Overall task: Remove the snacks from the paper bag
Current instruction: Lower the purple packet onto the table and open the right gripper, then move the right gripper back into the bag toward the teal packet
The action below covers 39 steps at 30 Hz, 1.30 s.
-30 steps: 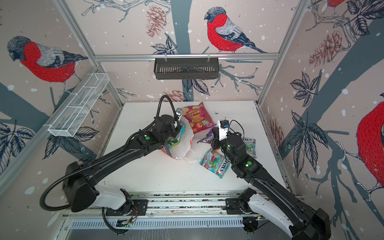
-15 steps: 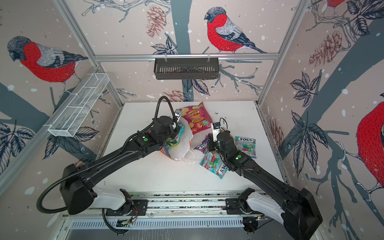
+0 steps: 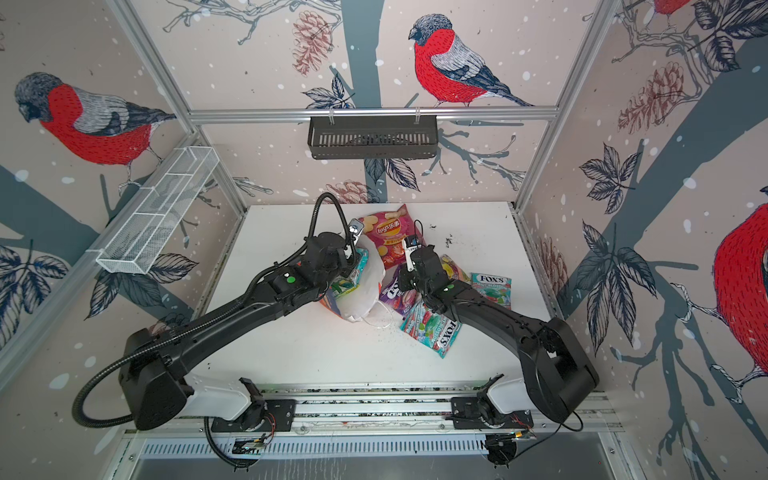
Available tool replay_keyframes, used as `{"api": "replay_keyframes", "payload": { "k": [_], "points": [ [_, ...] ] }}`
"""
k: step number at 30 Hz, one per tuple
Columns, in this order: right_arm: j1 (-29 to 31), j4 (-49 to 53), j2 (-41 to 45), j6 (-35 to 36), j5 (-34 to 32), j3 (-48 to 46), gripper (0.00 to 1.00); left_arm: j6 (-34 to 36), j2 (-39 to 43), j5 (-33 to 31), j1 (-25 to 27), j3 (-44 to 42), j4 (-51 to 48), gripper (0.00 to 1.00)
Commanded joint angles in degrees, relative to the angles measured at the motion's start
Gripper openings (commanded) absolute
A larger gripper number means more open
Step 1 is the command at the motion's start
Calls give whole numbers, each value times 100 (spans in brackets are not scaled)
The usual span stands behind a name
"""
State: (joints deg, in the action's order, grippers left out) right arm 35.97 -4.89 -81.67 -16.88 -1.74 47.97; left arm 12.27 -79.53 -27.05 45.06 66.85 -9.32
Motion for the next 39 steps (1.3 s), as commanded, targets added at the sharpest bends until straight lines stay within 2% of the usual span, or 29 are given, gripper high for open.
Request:
{"api": "replay_keyframes", "payload": {
  "k": [1, 4, 14, 18, 25, 27, 31, 34, 39],
  "points": [
    [-34, -153, -258, -150, 163, 134, 3, 56, 46, -69, -15, 4, 310, 0],
    [-87, -136, -515, -265, 225, 195, 5, 74, 60, -103, -15, 8, 308, 0],
    [-212, -127, -859, -516, 377, 268, 26, 100, 60, -161, -15, -17, 306, 0],
    [-248, -227, -441, -615, 257, 99, 33, 101, 84, -178, -17, -50, 334, 0],
    [-248, -343, 826, -792, -158, -413, 36, 109, 15, -134, -15, 49, 218, 0],
    [-228, -640, 1353, -849, 27, -697, 36, 85, -47, -125, -10, 123, 129, 0],
    [-141, -1467, 2095, -1132, 907, -1171, 36, -4, -205, -141, -6, 321, -12, 0],
    [143, -1613, 2134, -1389, 1121, -1167, 36, -57, -345, -135, -1, 504, -108, 0],
    [822, -1893, 1596, -1610, 906, -1070, 37, -112, -535, -186, 3, 711, -256, 0]
  ]
}}
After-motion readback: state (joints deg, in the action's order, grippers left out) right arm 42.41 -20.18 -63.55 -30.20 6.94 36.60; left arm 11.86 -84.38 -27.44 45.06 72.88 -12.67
